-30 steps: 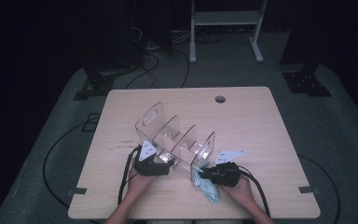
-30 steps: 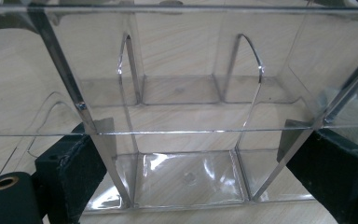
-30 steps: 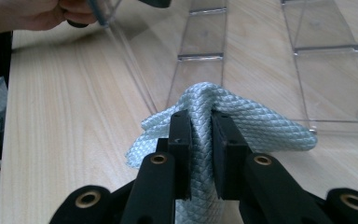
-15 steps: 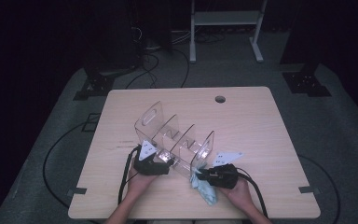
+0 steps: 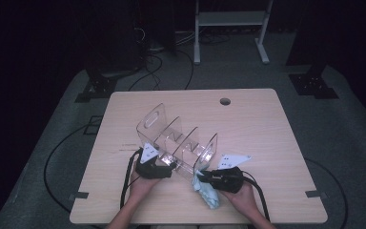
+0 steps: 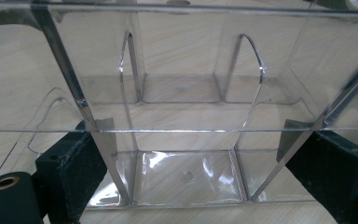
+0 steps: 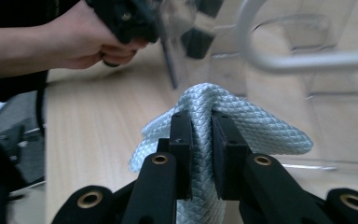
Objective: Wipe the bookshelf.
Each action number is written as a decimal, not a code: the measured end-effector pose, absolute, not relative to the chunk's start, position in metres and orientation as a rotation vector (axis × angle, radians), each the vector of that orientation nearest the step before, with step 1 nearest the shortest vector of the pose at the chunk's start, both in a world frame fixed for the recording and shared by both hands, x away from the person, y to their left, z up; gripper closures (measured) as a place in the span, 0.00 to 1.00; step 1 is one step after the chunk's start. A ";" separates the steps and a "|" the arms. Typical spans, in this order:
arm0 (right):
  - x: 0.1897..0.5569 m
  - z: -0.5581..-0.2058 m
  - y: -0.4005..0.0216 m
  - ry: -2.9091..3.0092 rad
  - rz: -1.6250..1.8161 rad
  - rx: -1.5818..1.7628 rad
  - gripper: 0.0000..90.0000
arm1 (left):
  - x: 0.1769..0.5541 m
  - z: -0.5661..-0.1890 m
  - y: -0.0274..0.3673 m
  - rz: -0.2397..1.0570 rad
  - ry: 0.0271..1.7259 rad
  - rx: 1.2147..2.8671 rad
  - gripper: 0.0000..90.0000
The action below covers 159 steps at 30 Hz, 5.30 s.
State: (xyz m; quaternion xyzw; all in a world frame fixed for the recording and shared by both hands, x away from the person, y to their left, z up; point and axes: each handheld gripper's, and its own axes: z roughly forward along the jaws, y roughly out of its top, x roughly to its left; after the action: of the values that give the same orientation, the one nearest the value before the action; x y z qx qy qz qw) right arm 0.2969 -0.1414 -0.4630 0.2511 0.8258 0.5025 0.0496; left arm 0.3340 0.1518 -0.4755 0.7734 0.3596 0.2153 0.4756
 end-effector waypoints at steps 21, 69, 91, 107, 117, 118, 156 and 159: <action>0.299 -0.453 -0.146 2.436 1.544 0.805 0.88 | 0.333 -0.476 0.152 0.531 0.886 1.883 0.09; 0.302 -0.462 -0.145 2.443 1.585 0.811 0.88 | 0.332 -0.477 0.160 0.529 0.867 1.882 0.09; 0.331 -0.463 -0.179 2.300 1.518 1.025 0.88 | 0.328 -0.475 0.156 0.527 0.843 1.900 0.09; 0.341 -0.436 -0.198 2.174 1.583 0.964 0.88 | 0.327 -0.474 0.155 0.531 0.831 1.911 0.08; 0.342 -0.441 -0.195 2.188 1.558 0.973 0.88 | 0.328 -0.474 0.155 0.530 0.824 1.913 0.08; 0.340 -0.435 -0.195 2.169 1.581 0.955 0.88 | 0.328 -0.474 0.155 0.531 0.823 1.913 0.08; 0.351 -0.426 -0.201 2.179 1.596 0.995 0.88 | 0.328 -0.475 0.155 0.536 0.822 1.903 0.08; 0.352 -0.429 -0.199 2.199 1.584 1.000 0.88 | 0.328 -0.475 0.155 0.537 0.822 1.902 0.08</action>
State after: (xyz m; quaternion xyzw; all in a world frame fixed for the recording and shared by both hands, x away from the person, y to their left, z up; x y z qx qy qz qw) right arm 0.3522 -0.1986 -0.4295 0.3434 0.7550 0.5441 0.1262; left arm 0.3280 0.1552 -0.4754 0.7797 0.3369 0.2200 0.4798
